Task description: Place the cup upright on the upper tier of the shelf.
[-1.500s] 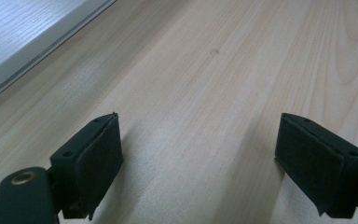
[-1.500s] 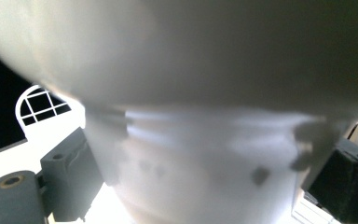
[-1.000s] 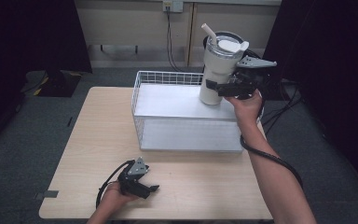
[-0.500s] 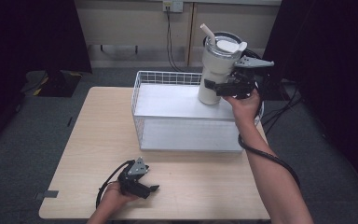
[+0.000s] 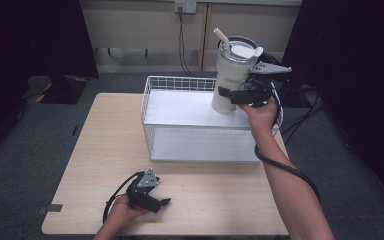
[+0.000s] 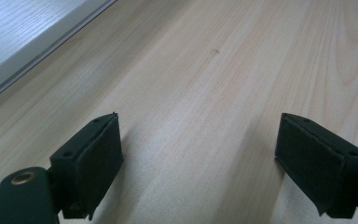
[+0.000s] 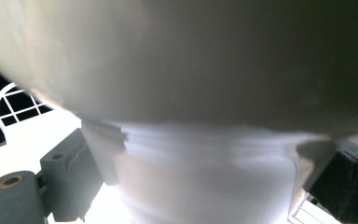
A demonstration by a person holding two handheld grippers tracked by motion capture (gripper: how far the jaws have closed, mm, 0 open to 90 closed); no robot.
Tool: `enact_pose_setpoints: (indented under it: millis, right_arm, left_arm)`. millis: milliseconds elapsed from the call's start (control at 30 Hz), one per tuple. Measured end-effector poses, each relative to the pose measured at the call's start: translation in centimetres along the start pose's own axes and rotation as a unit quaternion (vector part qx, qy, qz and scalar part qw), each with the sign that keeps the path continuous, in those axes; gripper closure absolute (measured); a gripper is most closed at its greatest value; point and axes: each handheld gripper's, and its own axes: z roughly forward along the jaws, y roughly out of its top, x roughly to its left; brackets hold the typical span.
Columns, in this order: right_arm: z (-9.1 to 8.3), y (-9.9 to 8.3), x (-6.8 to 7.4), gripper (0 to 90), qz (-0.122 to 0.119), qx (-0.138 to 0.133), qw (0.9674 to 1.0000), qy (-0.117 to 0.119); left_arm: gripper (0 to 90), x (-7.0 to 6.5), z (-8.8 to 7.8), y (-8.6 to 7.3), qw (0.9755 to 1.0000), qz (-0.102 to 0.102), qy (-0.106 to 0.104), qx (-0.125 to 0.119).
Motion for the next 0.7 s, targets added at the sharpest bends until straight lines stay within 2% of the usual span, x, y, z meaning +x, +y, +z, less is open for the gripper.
enact_pose_setpoints:
  millis: [200, 700]
  right_arm:
    - [0.19, 0.09, 0.07, 9.7, -0.005, 0.004, 1.0000, 0.002]
    - [0.66, 0.17, -0.15, 9.6, 0.004, 0.012, 0.9999, -0.002]
  left_arm:
    - [14.1, 0.00, 0.00, 0.00, 1.0000, 0.000, 0.000, 0.000]
    - [14.1, 0.00, 0.00, 0.00, 1.0000, 0.000, 0.000, 0.000]
